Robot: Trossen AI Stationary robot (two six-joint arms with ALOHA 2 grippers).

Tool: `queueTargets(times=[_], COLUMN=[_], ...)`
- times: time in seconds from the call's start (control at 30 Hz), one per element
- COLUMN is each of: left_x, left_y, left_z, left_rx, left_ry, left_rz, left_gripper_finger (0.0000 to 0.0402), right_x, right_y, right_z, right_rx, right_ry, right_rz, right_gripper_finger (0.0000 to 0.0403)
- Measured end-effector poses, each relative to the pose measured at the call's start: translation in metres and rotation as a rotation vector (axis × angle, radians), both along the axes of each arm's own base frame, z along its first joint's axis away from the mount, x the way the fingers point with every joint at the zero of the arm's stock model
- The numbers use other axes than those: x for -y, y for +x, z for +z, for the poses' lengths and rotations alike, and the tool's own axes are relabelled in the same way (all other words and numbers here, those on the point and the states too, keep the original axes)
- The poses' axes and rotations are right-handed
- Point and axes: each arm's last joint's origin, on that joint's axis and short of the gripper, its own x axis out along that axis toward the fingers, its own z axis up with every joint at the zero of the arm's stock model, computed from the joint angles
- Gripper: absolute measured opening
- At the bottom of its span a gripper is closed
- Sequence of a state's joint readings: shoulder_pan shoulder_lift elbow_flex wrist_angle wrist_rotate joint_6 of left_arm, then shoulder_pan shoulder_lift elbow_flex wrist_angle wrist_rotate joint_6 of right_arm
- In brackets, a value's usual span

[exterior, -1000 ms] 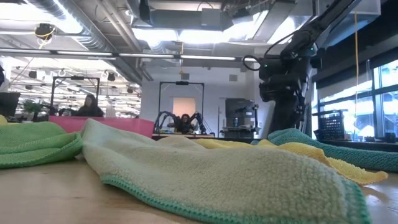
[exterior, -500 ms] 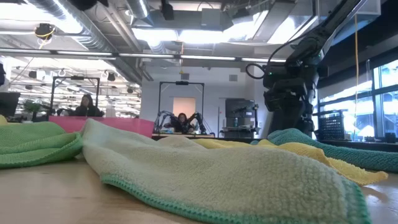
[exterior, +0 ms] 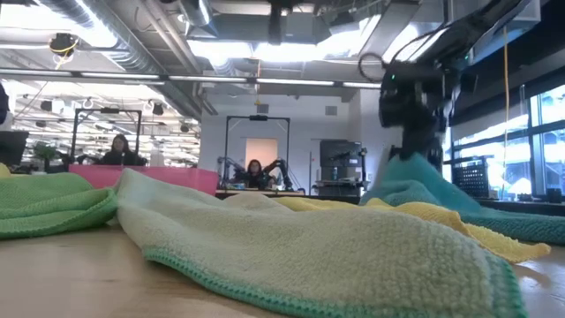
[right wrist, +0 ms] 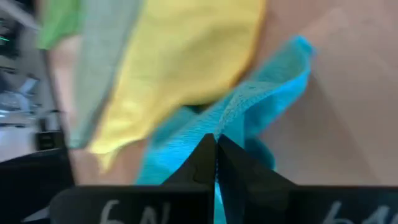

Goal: Fold microfiber towels
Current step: Fold the blue microfiber towel

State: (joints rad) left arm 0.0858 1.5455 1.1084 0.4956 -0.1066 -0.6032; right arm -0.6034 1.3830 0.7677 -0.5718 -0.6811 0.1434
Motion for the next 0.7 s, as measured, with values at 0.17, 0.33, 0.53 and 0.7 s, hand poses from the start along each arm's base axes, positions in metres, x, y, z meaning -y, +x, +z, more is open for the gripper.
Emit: queueTargets(times=[0.17, 0.33, 0.53, 0.7], left_x=[-0.013, -0.018, -0.03, -0.038], left_y=[0.006, 0.011, 0.017, 0.018], left_z=[-0.012, -0.022, -0.037, -0.044], left_rx=[-0.059, -0.086, -0.119, -0.129], left_ry=[0.102, 0.164, 0.155, 0.148], left_rz=[-0.043, -0.169, -0.279, -0.325], left_gripper_finger=[0.0005, 0.0044, 0.0117, 0.0166], right_x=[-0.005, -0.015, -0.031, -0.048], right_y=[-0.006, -0.011, -0.007, 0.004], right_z=[0.017, 0.035, 0.051, 0.07], right_rx=[0.062, 0.138, 0.224, 0.291], right_ry=[0.006, 0.041, 0.098, 0.089], right_rz=[-0.013, -0.002, 0.045, 0.151], right_gripper_finger=[0.0024, 0.0006, 0.0014, 0.0006])
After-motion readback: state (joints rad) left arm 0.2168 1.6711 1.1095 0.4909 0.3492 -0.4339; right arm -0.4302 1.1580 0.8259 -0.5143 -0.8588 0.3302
